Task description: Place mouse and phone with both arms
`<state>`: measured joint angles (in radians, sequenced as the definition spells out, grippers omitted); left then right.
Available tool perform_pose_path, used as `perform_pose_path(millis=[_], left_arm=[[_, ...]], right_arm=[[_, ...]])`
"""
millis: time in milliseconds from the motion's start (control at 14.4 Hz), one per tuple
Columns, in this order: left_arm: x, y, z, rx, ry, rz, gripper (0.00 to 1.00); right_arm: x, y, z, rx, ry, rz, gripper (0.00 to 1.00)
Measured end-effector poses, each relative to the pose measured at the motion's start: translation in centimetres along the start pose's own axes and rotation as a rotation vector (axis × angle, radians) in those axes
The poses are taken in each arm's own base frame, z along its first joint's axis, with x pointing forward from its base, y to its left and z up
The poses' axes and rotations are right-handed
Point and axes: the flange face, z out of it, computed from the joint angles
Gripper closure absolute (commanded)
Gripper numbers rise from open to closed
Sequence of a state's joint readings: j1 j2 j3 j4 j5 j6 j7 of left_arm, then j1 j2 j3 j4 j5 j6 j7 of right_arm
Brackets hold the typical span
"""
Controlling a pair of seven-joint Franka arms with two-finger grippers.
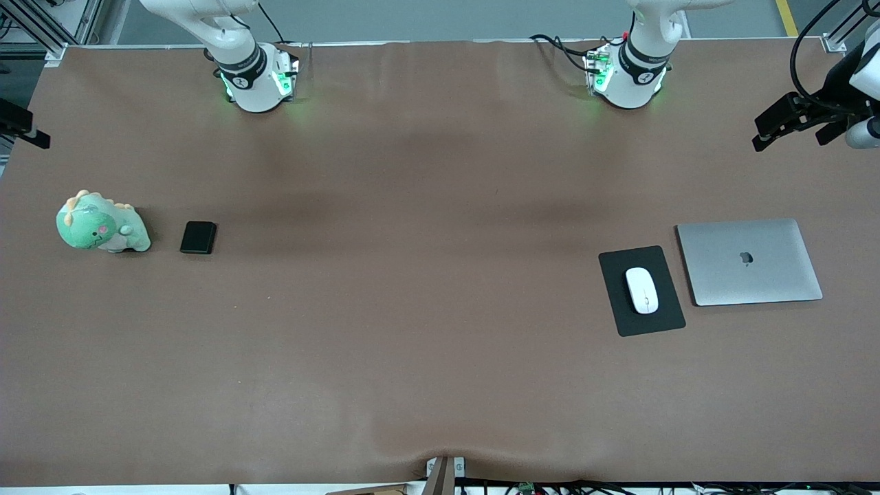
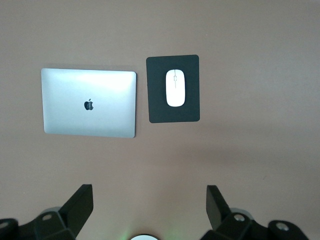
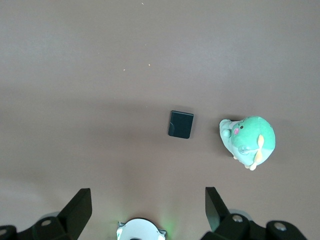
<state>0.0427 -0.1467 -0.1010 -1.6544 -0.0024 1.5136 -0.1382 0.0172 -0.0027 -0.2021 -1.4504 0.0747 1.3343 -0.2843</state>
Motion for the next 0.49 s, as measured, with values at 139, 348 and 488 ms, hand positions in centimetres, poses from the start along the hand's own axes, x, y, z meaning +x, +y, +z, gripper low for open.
perform_pose_path(millis=[139,348,488], left_arm=[[0.1,0.0,0.1,0.000,0.002,0.002,0.00],[0.5,0.0,0.2,-0.002,0.007,0.008,0.00],[1.0,0.0,0.0,-0.005,0.016,0.008,0.00]], right_arm=[[0.1,-0.4,0.1,-0.019,-0.007,0.004,0.00],[-0.1,-0.6,0.0,-0.055,-0.015,0.034,0.00],[-0.5,-1.7,0.0,-0.071,-0.010,0.029,0.00]])
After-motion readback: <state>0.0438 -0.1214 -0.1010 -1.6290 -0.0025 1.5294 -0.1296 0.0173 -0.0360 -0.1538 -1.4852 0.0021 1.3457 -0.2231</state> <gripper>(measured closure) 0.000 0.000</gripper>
